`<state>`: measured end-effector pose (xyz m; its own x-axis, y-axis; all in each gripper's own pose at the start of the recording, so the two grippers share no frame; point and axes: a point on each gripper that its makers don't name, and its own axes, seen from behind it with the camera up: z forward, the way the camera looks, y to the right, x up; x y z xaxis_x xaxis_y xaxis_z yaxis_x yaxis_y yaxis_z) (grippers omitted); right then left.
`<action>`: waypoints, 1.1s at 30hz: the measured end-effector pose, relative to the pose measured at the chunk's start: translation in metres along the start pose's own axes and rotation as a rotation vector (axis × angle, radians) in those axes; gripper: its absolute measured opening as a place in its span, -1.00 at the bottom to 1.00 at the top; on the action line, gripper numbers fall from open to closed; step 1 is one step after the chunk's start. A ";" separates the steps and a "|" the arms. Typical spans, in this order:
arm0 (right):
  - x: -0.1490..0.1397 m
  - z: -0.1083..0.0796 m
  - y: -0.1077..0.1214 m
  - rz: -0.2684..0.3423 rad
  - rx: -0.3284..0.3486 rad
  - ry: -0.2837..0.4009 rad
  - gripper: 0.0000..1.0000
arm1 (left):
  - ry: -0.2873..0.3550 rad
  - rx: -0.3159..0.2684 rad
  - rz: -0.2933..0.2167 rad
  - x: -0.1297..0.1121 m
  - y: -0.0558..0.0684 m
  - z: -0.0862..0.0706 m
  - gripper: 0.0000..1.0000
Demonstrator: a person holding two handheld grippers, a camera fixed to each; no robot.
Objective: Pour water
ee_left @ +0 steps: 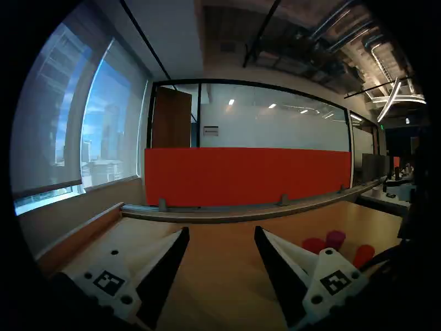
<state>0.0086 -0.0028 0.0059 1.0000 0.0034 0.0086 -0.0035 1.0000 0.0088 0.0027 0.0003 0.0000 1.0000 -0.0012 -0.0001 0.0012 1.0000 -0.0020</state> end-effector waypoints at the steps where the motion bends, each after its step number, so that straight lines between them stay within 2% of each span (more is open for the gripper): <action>1: 0.004 0.001 -0.001 0.004 0.007 -0.004 0.99 | 0.000 -0.004 -0.002 0.005 0.000 0.000 0.74; 8: 0.038 0.007 -0.012 0.049 0.065 -0.008 1.00 | -0.002 -0.047 -0.002 0.038 0.003 0.001 0.74; 12: 0.053 0.007 -0.017 0.054 0.085 -0.002 0.99 | -0.005 -0.078 0.001 0.052 0.006 0.001 0.74; 18: 0.060 0.004 -0.023 0.036 0.098 -0.001 0.99 | -0.005 -0.132 0.007 0.063 0.013 -0.001 0.74; 23: 0.061 0.001 -0.035 0.000 0.143 -0.009 0.99 | 0.004 -0.187 0.014 0.074 0.020 -0.002 0.74; 33: 0.076 -0.017 -0.089 0.010 0.399 0.015 0.99 | 0.012 -0.375 -0.015 0.096 0.053 -0.016 0.74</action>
<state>0.0852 -0.0918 -0.0109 0.9999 0.0164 -0.0043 -0.0133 0.9178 0.3968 0.0983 0.0531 -0.0159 0.9998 -0.0183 -0.0093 0.0136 0.9298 -0.3678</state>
